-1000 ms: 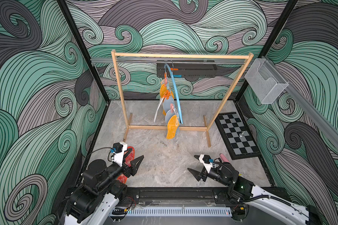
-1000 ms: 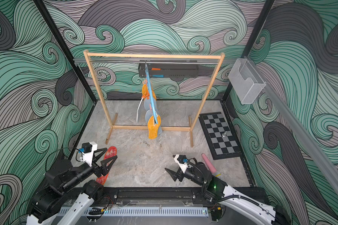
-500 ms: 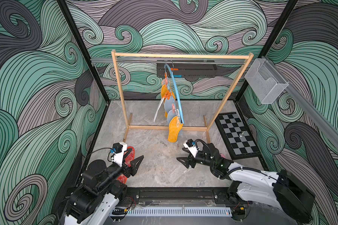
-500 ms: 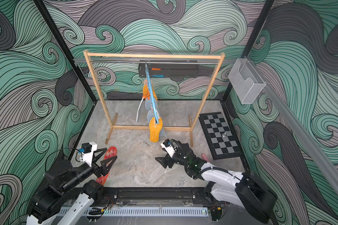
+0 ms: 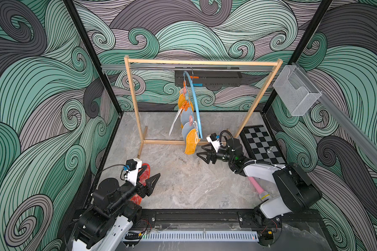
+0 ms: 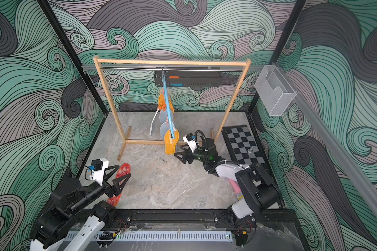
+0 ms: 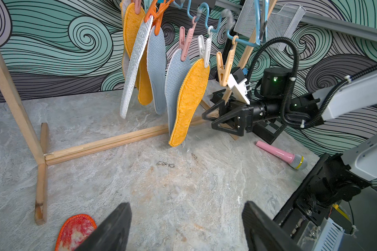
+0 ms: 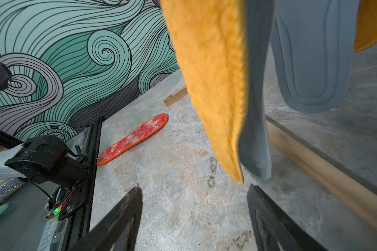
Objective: Take the shoe insoles off the hanger
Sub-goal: Remove the insole from the hanger.
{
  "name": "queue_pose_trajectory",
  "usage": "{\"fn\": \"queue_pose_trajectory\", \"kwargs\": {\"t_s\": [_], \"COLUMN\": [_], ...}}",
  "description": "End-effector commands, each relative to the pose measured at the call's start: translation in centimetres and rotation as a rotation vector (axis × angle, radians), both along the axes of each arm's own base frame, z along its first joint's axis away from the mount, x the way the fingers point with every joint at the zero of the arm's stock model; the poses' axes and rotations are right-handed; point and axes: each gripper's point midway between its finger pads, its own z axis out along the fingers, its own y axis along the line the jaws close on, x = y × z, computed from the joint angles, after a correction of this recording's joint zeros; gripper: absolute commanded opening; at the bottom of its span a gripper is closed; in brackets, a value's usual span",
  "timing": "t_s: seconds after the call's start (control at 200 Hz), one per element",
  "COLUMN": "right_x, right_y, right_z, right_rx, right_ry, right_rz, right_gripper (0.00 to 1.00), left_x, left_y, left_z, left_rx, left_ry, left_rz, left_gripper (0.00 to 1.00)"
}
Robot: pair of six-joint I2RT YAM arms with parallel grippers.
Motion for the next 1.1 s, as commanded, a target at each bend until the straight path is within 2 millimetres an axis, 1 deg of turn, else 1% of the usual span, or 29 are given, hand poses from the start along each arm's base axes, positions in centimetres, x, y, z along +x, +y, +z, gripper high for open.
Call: {"fn": "queue_pose_trajectory", "kwargs": {"t_s": [0.0,0.07,0.175,0.295,0.405,0.515,0.595,0.66,0.74,0.816,0.896,1.006,1.096], "right_x": [0.4,1.5,2.1,1.8,1.2,0.5,0.6,0.6,0.6,0.6,0.4,-0.6,-1.5], "right_y": [0.5,0.6,1.2,1.9,2.4,3.2,3.5,3.7,3.8,3.7,3.6,3.4,3.2], "right_z": [2.4,2.9,3.9,4.5,4.9,5.0,5.0,5.1,5.2,5.2,5.3,5.7,6.1], "right_rx": [0.056,0.04,0.049,0.081,0.111,0.118,0.12,0.131,0.138,0.139,0.141,0.157,0.169], "right_ry": [-0.075,-0.094,-0.116,-0.12,-0.096,-0.101,-0.096,-0.09,-0.081,-0.079,-0.076,-0.066,-0.046], "right_rz": [0.081,0.067,0.101,0.165,0.218,0.256,0.266,0.276,0.284,0.281,0.281,0.309,0.33], "right_gripper": [0.77,0.78,0.78,0.75,0.65,0.6,0.52,0.42,0.26,0.18,0.07,0.0,0.0], "left_x": [0.1,0.1,0.0,0.0,0.1,0.0,0.0,0.0,0.0,-0.1,0.0,0.0,0.1], "left_y": [0.1,0.0,-0.1,0.0,0.0,-0.1,-0.1,-0.1,-0.1,-0.1,-0.1,-0.1,-0.3], "left_z": [-0.2,-0.3,-0.3,-0.2,-0.3,-0.2,-0.3,-0.3,-0.2,-0.2,-0.2,-0.2,-0.2], "left_rx": [0.011,0.012,0.012,0.009,0.013,0.011,0.012,0.011,0.01,0.009,0.01,0.011,0.011], "left_ry": [-0.001,-0.002,-0.001,-0.007,-0.008,-0.01,-0.008,-0.009,-0.013,-0.015,-0.012,-0.013,-0.01], "left_rz": [0.003,-0.002,-0.006,-0.003,-0.005,-0.009,-0.01,-0.01,-0.009,-0.009,-0.01,-0.011,-0.016], "left_gripper": [0.81,0.81,0.82,0.81,0.81,0.81,0.81,0.82,0.81,0.81,0.81,0.81,0.81]}}
